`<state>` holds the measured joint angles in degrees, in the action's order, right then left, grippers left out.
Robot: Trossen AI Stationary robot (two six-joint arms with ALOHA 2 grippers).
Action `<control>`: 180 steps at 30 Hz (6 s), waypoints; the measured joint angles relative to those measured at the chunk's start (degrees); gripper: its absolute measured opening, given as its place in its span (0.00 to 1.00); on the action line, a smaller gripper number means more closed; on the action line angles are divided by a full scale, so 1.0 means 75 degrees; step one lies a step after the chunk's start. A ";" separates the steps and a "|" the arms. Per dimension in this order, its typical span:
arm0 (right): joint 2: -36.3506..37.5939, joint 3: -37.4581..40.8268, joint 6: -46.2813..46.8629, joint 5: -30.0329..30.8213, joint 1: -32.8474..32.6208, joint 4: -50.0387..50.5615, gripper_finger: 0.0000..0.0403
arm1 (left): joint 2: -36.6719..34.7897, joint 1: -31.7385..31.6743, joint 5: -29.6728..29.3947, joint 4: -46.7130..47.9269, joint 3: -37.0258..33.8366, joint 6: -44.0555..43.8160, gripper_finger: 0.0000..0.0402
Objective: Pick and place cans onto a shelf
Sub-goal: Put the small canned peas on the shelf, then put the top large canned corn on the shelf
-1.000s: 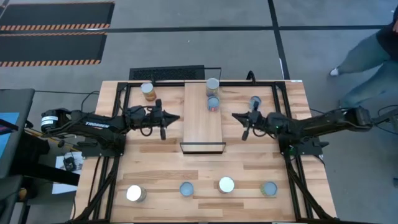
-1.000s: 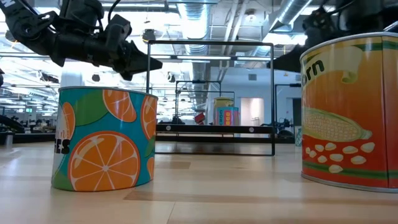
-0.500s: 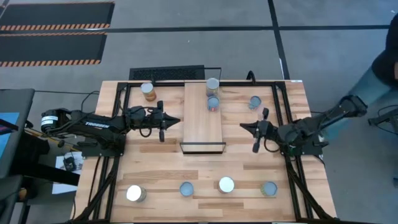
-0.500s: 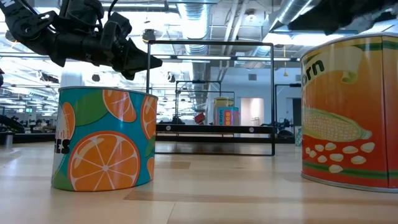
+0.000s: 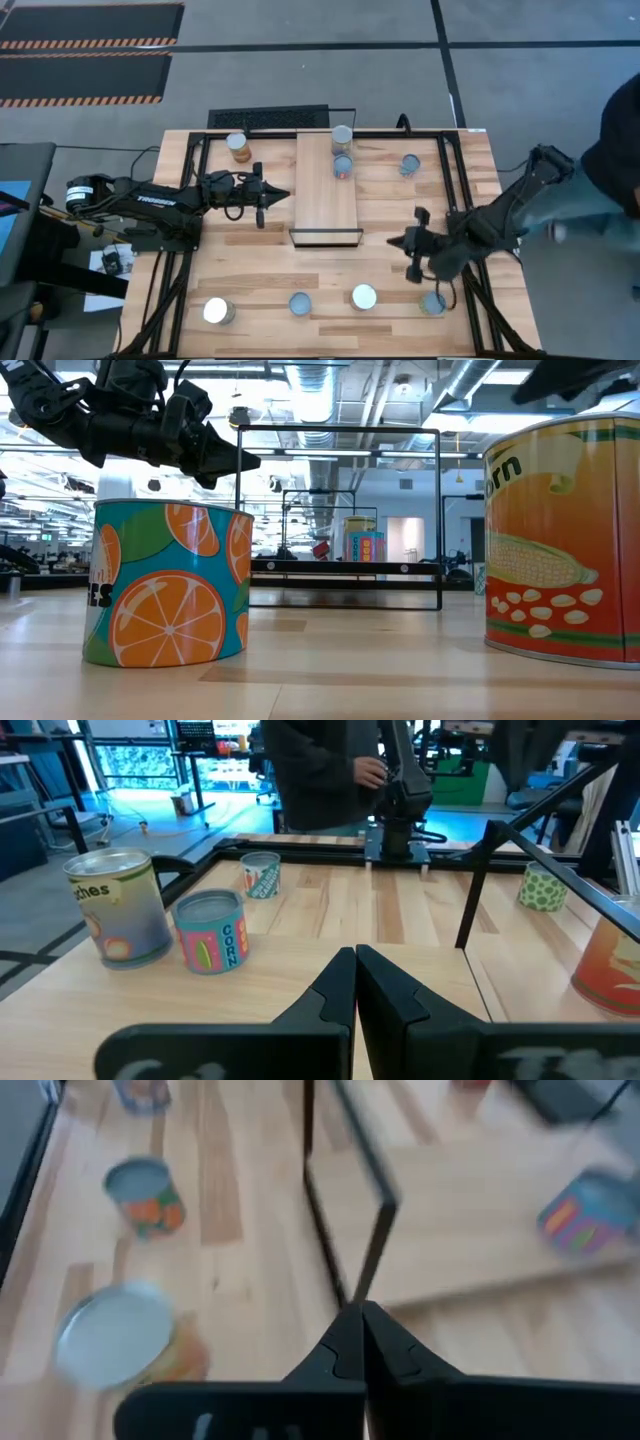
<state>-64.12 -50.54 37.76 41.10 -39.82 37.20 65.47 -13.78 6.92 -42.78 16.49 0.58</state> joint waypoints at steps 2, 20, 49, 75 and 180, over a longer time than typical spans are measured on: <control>-0.0442 -0.0436 0.0841 -0.0175 -0.0238 0.0756 0.01 | 0.0000 0.0000 0.0000 -0.0014 0.0000 0.0000 0.00; -0.2874 -0.1860 0.6948 -0.3958 -0.1694 0.2636 0.04 | 0.0000 0.0000 0.0015 -0.0023 0.0000 0.0009 0.00; -0.4680 -0.1898 0.7881 -0.6011 -0.1762 0.2549 0.25 | 0.0000 0.0000 -0.0017 -0.0032 0.0000 0.0262 0.00; -0.4389 -0.4942 0.2135 -0.3719 0.1268 0.7062 0.03 | 0.0000 -0.0003 -0.0023 0.0000 0.0000 0.0265 0.00; -0.5326 -0.5403 -0.6696 -0.3274 0.6122 0.3302 0.06 | 0.0029 -0.0002 -0.0026 0.0109 0.0000 0.0314 0.00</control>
<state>-104.07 -91.06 -12.46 16.54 6.10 61.96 65.69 -13.80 6.72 -41.97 16.49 2.93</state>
